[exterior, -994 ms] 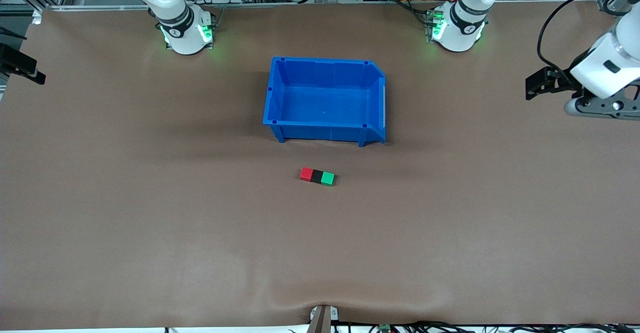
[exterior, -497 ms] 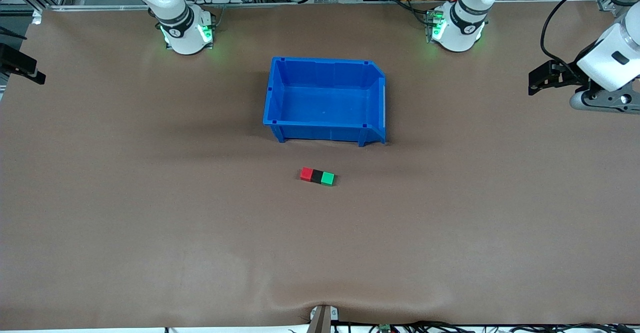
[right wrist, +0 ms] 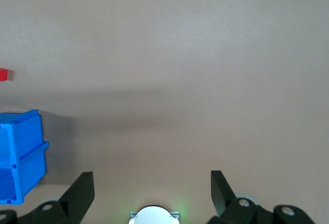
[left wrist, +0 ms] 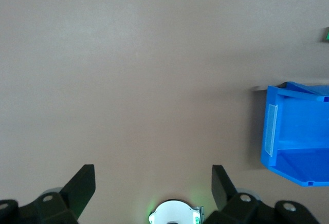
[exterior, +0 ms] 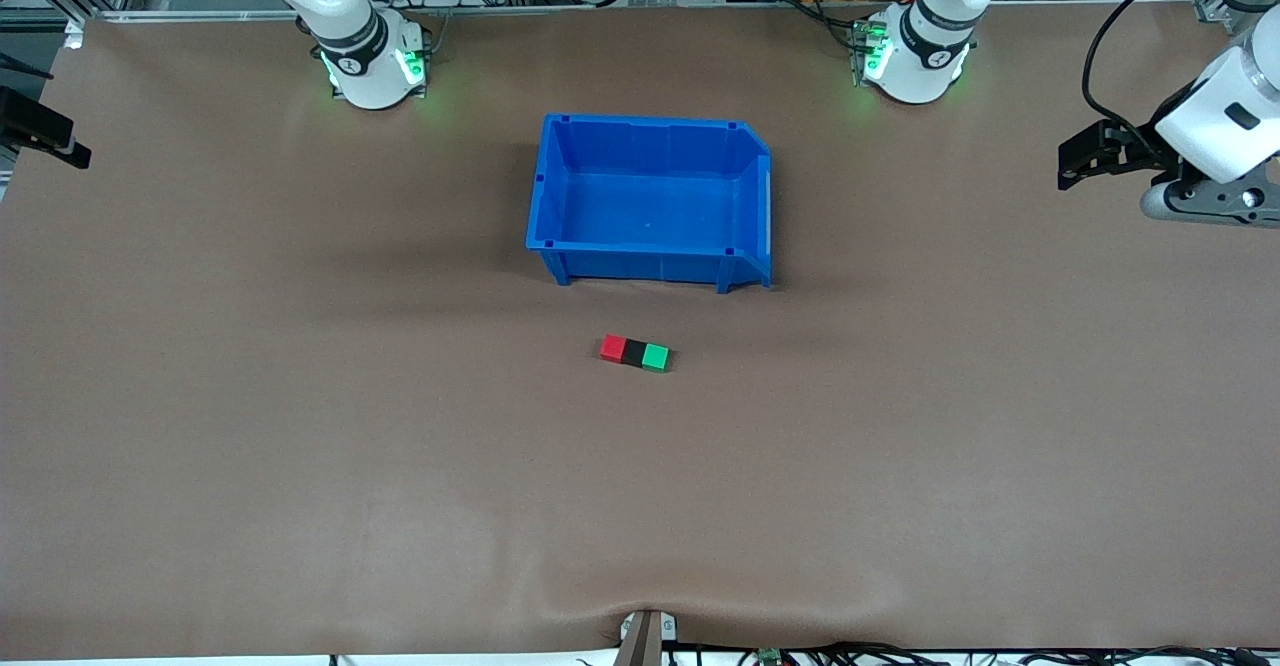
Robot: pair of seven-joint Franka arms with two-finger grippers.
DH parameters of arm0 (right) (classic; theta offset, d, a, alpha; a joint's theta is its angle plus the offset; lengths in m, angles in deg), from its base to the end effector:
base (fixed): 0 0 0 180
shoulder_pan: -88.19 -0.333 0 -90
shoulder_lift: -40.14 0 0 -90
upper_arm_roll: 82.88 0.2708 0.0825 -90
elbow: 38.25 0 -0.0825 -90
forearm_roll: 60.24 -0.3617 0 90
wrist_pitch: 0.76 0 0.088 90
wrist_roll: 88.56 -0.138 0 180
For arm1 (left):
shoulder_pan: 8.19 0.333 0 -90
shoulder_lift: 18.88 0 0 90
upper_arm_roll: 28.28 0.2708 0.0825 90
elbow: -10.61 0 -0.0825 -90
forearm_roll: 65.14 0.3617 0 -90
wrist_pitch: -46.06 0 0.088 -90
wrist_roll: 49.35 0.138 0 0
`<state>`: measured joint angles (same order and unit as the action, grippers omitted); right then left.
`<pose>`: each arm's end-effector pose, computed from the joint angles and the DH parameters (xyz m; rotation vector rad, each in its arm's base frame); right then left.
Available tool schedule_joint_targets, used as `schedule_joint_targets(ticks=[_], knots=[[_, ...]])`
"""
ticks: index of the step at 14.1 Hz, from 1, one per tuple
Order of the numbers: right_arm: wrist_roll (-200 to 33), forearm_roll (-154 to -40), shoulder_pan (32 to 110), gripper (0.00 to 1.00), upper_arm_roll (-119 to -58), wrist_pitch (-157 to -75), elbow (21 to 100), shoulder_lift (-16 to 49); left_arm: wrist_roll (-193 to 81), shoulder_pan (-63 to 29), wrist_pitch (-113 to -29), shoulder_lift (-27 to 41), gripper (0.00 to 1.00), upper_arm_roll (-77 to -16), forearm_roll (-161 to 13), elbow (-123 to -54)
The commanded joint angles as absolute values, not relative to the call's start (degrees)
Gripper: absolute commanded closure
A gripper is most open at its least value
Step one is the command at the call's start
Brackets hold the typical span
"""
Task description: Attach green and red cubes to black cube
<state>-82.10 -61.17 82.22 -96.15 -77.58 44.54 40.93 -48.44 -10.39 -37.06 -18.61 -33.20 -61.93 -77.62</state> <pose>0.4969 -0.0619 0.5914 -3.1087 0.0179 0.1366 0.5149 -0.0559 0.5499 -3.0708 0.2092 0.1397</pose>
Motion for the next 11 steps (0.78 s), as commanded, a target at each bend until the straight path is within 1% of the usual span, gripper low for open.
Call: schedule_joint_targets(ticks=[1,11], knots=[[-81.4,-61.2,82.5,0.00,-96.2,-76.7,43.5,40.6,-47.7,-10.1,-35.9,-18.3,0.00,-33.1,-62.8,-76.8],[-81.4,-61.2,82.5,0.00,-96.2,-76.7,43.5,40.6,-47.2,-9.9,-35.9,-18.3,0.00,-32.9,-62.9,-77.0]])
